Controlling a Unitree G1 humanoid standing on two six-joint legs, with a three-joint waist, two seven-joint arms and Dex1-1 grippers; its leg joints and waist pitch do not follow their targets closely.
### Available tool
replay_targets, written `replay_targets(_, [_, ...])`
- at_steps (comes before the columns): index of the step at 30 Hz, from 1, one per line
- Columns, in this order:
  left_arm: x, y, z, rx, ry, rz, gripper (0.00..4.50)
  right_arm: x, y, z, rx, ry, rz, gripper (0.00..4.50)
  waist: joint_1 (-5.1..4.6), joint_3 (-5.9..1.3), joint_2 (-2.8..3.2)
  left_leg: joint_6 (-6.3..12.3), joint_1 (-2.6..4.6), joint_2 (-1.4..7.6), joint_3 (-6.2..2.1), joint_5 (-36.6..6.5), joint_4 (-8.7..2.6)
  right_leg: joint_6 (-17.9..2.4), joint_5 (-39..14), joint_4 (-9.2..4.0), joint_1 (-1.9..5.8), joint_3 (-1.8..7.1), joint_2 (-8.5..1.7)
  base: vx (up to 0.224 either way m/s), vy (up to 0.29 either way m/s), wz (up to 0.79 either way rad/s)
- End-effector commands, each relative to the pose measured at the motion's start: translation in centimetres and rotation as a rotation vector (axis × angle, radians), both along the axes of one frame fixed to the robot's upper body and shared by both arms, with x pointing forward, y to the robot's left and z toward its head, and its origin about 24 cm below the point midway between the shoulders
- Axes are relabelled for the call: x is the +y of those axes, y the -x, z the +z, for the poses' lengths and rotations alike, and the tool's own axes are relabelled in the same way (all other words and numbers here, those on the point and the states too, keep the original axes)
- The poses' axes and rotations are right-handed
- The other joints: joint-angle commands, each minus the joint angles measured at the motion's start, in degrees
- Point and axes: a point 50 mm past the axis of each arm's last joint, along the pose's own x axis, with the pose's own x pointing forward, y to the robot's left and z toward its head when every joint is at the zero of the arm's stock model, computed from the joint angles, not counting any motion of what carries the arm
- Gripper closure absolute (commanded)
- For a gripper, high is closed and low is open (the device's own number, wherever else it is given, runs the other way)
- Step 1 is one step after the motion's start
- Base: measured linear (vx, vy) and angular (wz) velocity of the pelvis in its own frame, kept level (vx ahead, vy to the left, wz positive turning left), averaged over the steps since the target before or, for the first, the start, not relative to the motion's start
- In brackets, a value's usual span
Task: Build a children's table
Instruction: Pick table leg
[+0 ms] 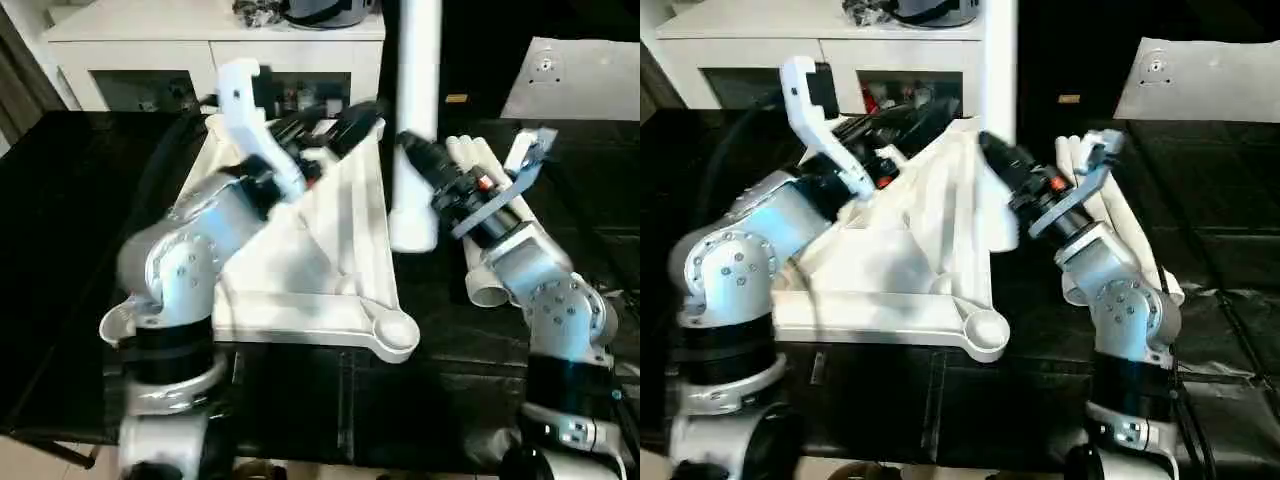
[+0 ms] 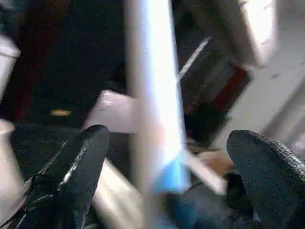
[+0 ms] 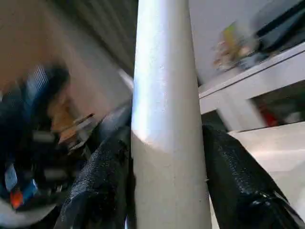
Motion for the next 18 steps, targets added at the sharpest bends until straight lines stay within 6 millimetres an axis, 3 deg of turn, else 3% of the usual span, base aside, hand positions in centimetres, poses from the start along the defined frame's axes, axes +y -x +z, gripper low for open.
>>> replay_targets(1, [0.1, 0.1, 0.5, 0.004, 0.027, -0.023, 0.00, 0.2, 0.5, 0.9, -0.042, 0.004, 0.037, 2.66, 0.43, -4.16, -1.28, 3.73, 0.44, 3.06, -1.35, -3.44, -3.66, -12.21, -7.91, -5.34, 3.30, 2.64, -4.65, 0.000, 0.000, 0.00])
replay_targets(7, [-0.2, 0.2, 0.7, 0.034, 0.055, -0.063, 0.00, 0.9, 1.1, 1.1, -0.065, 0.055, 0.108, 2.66, 0.46, -4.20, -1.52, 3.85, 0.43, 3.20, -1.41, -2.38, -3.73, -10.88, -7.96, -5.38, 3.25, 2.58, -4.56, 0.000, 0.000, 0.00])
replay_targets(17, [-0.1, 0.5, -0.5, 0.088, 0.016, -0.046, 0.00, 3.5, 1.5, 0.6, -0.165, 0.344, 0.094, 2.66, 0.42, -4.29, -1.71, 4.08, 0.35, 3.33, -1.40, -1.49, -3.59, -11.21, -5.69, -5.14, 3.12, 2.60, -4.77, 0.000, 0.000, 0.00])
replay_targets(18, [-0.1, 0.6, -0.5, 0.089, 0.016, -0.044, 0.19, 3.5, 1.5, 0.6, -0.168, 0.349, 0.086, 2.66, 0.40, -4.22, -1.70, 3.79, 0.33, 3.36, -1.39, -1.82, -3.67, -11.22, -6.32, -5.22, 3.07, 2.61, -4.77, 0.000, 0.000, 0.00])
